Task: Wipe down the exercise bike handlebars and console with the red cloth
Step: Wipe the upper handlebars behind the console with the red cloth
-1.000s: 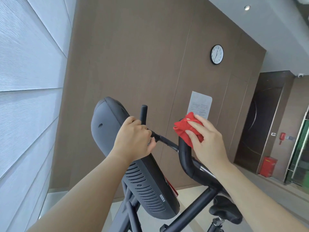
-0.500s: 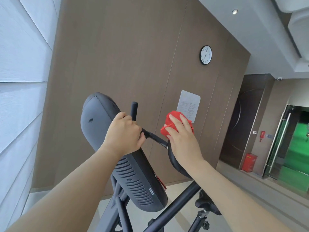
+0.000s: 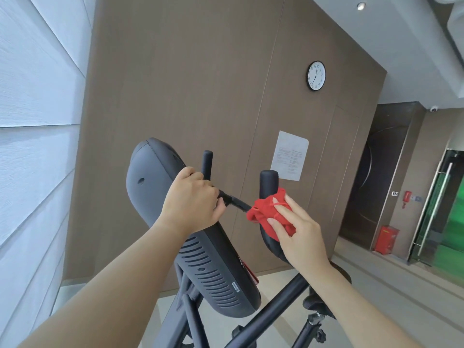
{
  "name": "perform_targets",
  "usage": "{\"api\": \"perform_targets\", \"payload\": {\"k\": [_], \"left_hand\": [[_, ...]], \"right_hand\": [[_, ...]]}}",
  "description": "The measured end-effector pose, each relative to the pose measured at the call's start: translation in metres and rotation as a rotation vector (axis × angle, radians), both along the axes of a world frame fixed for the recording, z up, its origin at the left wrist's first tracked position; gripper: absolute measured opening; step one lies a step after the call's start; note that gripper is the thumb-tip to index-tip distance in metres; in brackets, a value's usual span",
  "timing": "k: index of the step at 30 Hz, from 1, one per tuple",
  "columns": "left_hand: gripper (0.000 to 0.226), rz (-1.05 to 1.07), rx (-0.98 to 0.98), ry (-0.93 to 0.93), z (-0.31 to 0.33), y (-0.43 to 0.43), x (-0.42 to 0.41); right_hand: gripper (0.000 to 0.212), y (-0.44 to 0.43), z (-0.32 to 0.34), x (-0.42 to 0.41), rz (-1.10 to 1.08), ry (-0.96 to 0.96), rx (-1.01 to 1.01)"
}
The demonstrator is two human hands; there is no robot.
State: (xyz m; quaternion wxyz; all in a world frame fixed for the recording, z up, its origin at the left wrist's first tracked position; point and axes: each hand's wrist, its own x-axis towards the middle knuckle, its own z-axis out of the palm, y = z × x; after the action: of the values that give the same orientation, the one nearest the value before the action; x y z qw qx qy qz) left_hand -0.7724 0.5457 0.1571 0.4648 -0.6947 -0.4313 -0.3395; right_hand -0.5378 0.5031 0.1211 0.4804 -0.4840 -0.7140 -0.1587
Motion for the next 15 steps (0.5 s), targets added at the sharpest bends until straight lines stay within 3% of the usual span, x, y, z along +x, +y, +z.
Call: {"api": "perform_targets", "payload": {"k": [6, 10, 15], "left_hand": [[0.041, 0.03, -0.027, 0.008, 0.001, -0.002, 0.002], [0.044, 0.045, -0.047, 0.016, 0.001, -0.003, 0.002], [0.046, 0.076, -0.058, 0.029, 0.001, -0.006, 0.003]], "right_hand": [[0.044, 0.001, 0.012, 0.001, 0.061, 0.215, 0.068], [0.049, 0.004, -0.004, -0.004, 0.027, 0.118, 0.014], [0.042, -0.003, -0.015, 0.015, 0.065, 0.13, -0.031]]}}
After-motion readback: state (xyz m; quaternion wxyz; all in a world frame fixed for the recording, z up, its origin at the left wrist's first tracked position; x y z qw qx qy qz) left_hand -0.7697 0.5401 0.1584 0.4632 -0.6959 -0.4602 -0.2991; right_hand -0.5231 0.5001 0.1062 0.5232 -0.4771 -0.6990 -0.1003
